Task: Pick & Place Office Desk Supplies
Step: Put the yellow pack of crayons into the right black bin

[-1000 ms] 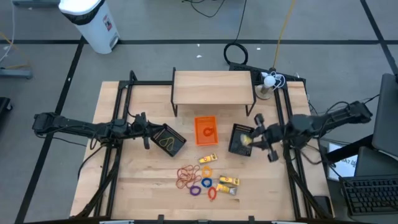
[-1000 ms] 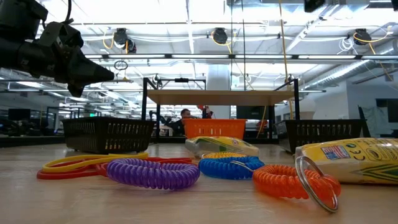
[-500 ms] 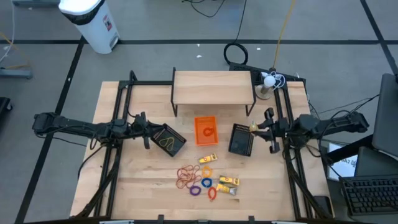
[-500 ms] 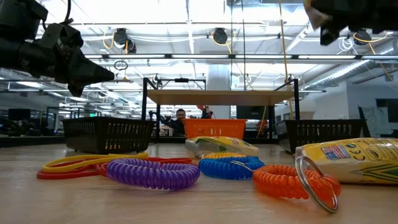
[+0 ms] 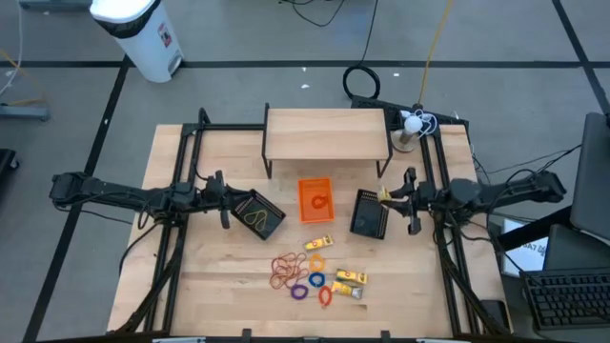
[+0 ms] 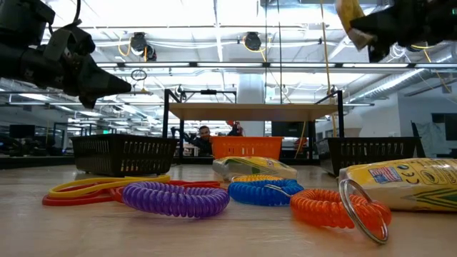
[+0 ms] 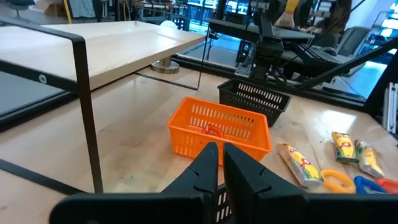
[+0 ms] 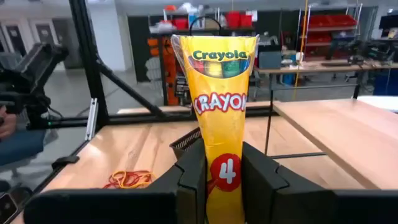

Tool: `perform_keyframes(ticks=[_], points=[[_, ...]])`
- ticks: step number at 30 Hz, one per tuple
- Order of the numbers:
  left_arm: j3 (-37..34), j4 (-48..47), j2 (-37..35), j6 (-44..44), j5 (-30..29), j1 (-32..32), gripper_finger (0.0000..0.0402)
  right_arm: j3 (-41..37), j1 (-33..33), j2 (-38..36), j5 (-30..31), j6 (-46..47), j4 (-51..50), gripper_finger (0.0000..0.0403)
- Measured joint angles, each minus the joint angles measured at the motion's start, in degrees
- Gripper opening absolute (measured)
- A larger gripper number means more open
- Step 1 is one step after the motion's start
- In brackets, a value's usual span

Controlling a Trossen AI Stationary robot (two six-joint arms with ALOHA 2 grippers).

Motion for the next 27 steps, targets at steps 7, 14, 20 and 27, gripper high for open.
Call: perform_keyframes(ticks=[7, 14, 20, 27], points=[[0.00, 0.01, 0.01, 1.94, -0.01, 0.04, 0.0024, 18.36, 0.02, 14.83, 7.33, 5.38, -29.44, 0.0059], [0.00, 0.01, 0.02, 2.94, -0.04, 0.04, 0.0024, 28.66, -0.02, 33.93, 8.49, 12.72, -48.28, 0.0059], [0.00, 0.01, 0.01, 5.02, -1.61, 0.04, 0.0024, 28.99, -0.02, 42.63, 6.76, 18.25, -50.23, 0.0059], [0.00, 0.01, 0.02, 4.78, -2.56, 0.02, 0.0024, 28.99, -0.01, 48.88, 5.53, 26.28, -50.01, 0.0059]])
